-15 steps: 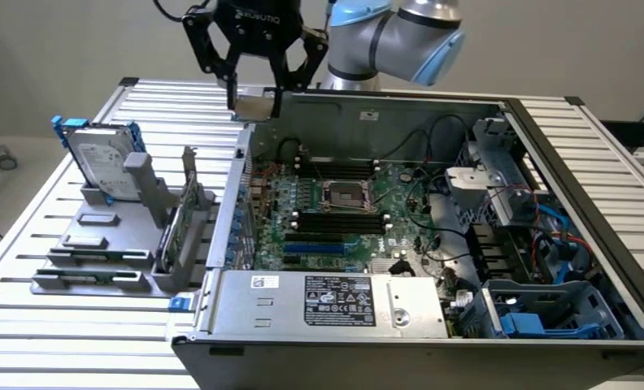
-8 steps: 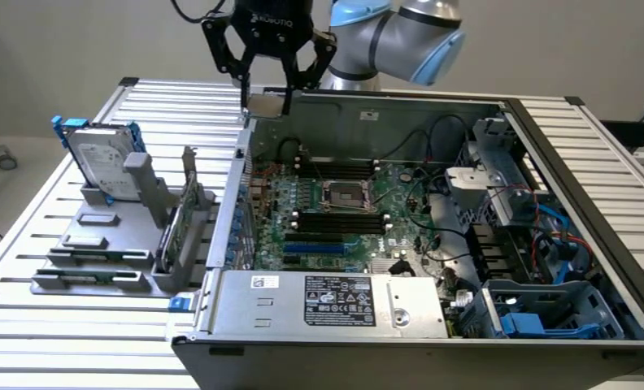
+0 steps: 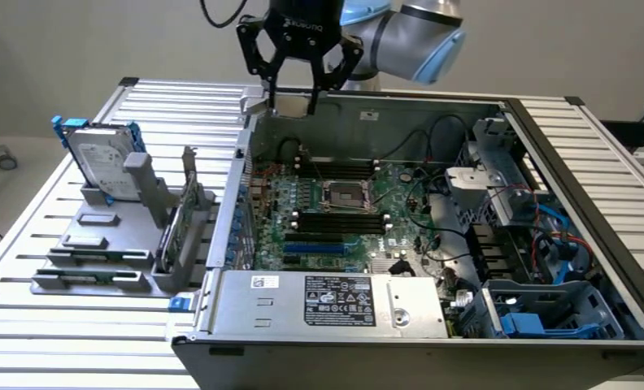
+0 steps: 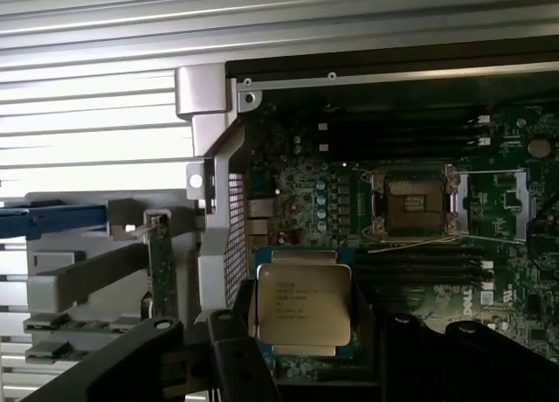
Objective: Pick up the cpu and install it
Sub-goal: 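Pick up the cpu and move it towards the insertion slot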
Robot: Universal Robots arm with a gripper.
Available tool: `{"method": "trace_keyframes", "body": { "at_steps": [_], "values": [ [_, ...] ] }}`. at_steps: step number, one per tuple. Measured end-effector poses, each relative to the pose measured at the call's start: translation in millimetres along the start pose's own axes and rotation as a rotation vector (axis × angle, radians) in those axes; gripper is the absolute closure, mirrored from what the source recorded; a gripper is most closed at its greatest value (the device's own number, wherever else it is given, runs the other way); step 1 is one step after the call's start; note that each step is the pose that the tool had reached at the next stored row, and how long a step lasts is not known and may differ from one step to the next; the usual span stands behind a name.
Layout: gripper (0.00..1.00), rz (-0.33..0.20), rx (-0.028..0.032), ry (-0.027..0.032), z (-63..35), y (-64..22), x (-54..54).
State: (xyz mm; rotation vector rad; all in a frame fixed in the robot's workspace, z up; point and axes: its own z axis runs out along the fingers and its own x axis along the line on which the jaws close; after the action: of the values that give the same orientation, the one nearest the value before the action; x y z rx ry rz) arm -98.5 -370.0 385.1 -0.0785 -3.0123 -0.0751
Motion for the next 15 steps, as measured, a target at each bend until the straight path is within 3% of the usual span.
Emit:
{"method": "trace_keyframes", "body": {
  "at_steps": [9,15],
  "values": [
    [0.45,0.000,-0.0025,0.0002,2.7,9.6,-41.1],
    [0.45,0.000,-0.0027,0.0002,8.8,16.9,-63.0]
  ]
}}
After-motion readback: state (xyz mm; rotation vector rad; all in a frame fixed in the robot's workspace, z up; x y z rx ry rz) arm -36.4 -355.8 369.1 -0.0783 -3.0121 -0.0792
